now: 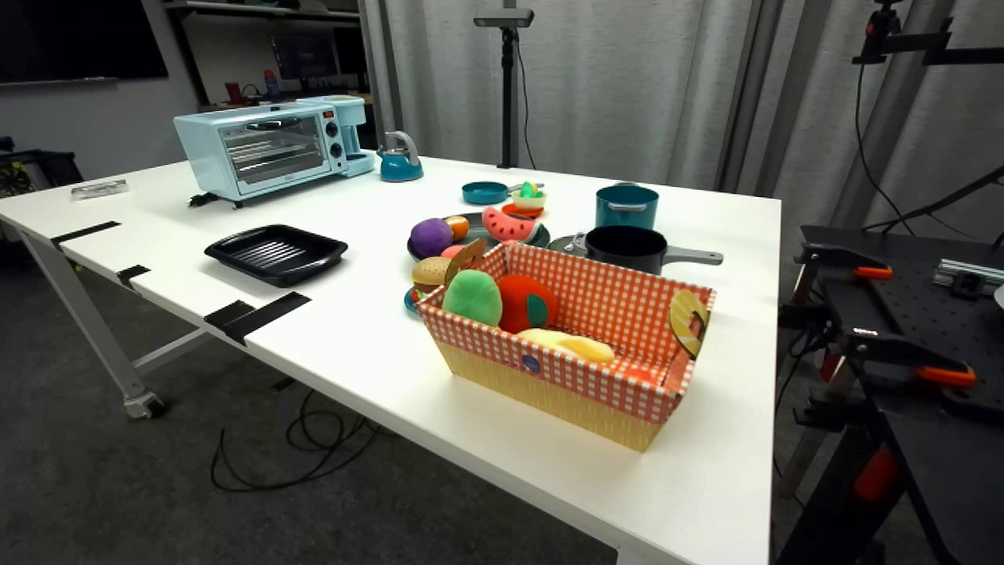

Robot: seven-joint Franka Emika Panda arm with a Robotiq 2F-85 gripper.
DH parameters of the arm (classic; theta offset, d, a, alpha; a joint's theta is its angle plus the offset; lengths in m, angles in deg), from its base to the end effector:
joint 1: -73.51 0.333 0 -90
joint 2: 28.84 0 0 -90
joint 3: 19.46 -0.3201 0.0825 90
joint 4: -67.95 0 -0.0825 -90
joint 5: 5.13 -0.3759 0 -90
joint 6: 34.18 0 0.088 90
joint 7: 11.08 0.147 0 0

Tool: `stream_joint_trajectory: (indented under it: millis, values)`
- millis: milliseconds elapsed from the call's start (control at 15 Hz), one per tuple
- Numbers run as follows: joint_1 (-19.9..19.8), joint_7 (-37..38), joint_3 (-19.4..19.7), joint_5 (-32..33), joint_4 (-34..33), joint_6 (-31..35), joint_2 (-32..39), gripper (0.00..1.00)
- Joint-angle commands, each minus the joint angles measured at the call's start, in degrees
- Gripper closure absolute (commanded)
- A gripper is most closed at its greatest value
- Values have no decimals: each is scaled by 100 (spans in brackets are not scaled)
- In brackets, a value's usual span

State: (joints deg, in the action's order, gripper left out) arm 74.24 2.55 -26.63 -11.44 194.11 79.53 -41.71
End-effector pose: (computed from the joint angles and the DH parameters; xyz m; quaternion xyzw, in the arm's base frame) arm 0.4703 0.0779 0.4436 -0.9966 0.0734 0.0037 0.0365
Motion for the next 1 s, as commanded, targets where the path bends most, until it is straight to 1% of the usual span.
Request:
stream_joint_trajectory:
  millis: [0,333,467,533,667,933]
  values:
    - [102,-1008,225,143,-598,-461,377,0]
    - [125,-1922,269,358,-1236,-893,701,0]
    - [205,-2476,282,24,-1463,-1392,680,0]
    - [148,-2042,267,171,-1092,-917,595,0]
    - [196,-2267,260,134,-1273,-1171,618,0]
    - [236,-2338,233,168,-1265,-1207,628,0]
